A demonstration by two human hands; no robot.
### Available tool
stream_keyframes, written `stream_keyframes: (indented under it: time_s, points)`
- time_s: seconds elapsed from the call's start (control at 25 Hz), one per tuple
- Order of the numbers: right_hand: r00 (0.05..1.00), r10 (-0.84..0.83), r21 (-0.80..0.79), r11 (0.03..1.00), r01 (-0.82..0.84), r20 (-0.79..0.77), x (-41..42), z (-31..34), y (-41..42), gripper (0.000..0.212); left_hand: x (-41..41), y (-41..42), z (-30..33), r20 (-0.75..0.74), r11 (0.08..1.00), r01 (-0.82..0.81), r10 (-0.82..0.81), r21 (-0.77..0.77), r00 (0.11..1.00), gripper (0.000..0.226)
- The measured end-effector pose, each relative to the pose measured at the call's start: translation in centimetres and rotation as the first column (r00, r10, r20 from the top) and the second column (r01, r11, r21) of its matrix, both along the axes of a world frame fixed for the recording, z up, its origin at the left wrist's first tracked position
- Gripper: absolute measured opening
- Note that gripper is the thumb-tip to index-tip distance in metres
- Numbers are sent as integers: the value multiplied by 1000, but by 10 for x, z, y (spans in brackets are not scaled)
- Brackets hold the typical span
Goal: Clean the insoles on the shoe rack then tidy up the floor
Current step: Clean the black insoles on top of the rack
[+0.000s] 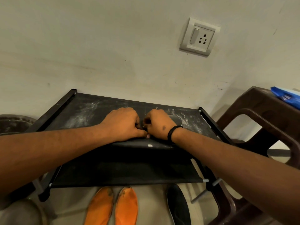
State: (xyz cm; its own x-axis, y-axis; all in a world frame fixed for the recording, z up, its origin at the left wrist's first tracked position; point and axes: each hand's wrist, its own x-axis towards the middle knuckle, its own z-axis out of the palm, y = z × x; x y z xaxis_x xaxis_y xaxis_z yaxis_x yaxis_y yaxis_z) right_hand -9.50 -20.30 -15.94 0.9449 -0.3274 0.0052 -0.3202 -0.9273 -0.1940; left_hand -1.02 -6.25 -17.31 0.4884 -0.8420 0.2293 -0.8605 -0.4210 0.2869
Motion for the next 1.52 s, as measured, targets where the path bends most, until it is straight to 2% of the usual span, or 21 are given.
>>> stream_keyframes:
  time_s: [0.08,0.16,0.2,0.32,0.4,0.44,0.56,0.6,0.68,0.76,0.84,0.92,0.96,1.0,1.08,1.16,1.24,1.36,1.4,1.52]
  points:
    - [997,-81,-33,996,81,7,5,5,-14,10,-1,-1,1,-13,1000,0,0,-2,1000,51]
    - [980,-193,-171,965,197,37,8,8,-30,9,-2,-3,1,-14,1000,-1,0,-9,1000,51]
    - [980,-192,-161,967,198,53,9,6,-31,9,-2,-3,1,-11,1000,-3,3,-6,1000,51]
    - [998,-4,97,995,-2,66,6,0,-16,8,-2,0,2,3,1000,-2,2,8,1000,50]
    - [998,16,185,982,-28,68,2,5,-18,6,-3,-1,3,3,1000,3,-3,8,1000,49]
    - [996,-39,178,984,24,78,4,7,-27,7,-3,-2,3,-5,1000,3,-3,2,1000,49]
    - [979,-189,-60,979,193,77,10,7,-41,13,-3,-4,1,-3,1000,-6,6,-11,1000,50]
    - [984,-155,-42,986,159,88,12,4,-35,11,-3,-3,1,2,1000,-7,7,-10,1000,50]
    - [996,1,102,995,-10,92,11,1,-17,10,-2,-1,1,13,1000,-4,4,-7,1000,51]
    - [993,99,203,973,-110,64,5,3,-9,10,-3,0,3,17,1000,-5,6,-3,1000,52]
    - [997,22,147,989,-33,74,10,4,-24,9,-4,-3,3,11,1000,-3,3,-9,1000,50]
    - [989,-134,-99,985,140,68,16,6,-37,13,-3,-4,1,-1,1000,-9,9,-24,1000,49]
    - [980,-180,-156,969,191,81,17,4,-36,15,-3,-4,1,-2,1000,-11,11,-24,1000,48]
    - [982,-164,-140,974,176,93,19,1,-32,15,-3,-4,1,1,1000,-13,13,-20,1000,48]
    - [995,-31,33,999,28,99,18,-2,-15,14,-2,-3,1,4,1000,-12,13,-16,1000,49]
    - [995,57,170,983,-70,81,11,1,-7,12,-3,-2,3,7,1000,-5,5,-9,1000,50]
    - [996,40,123,991,-50,81,11,6,-24,9,-4,-3,4,0,1000,-7,7,-9,1000,49]
    - [984,-144,-5,989,145,108,11,11,-57,9,-4,-4,3,-12,1000,-10,10,-14,1000,47]
    - [982,-151,-21,988,155,114,12,8,-57,10,-4,-3,3,-13,1000,-11,11,-13,1000,47]
    - [996,50,66,996,-55,79,7,3,-25,8,-2,-2,2,6,1000,-10,11,-7,1000,50]
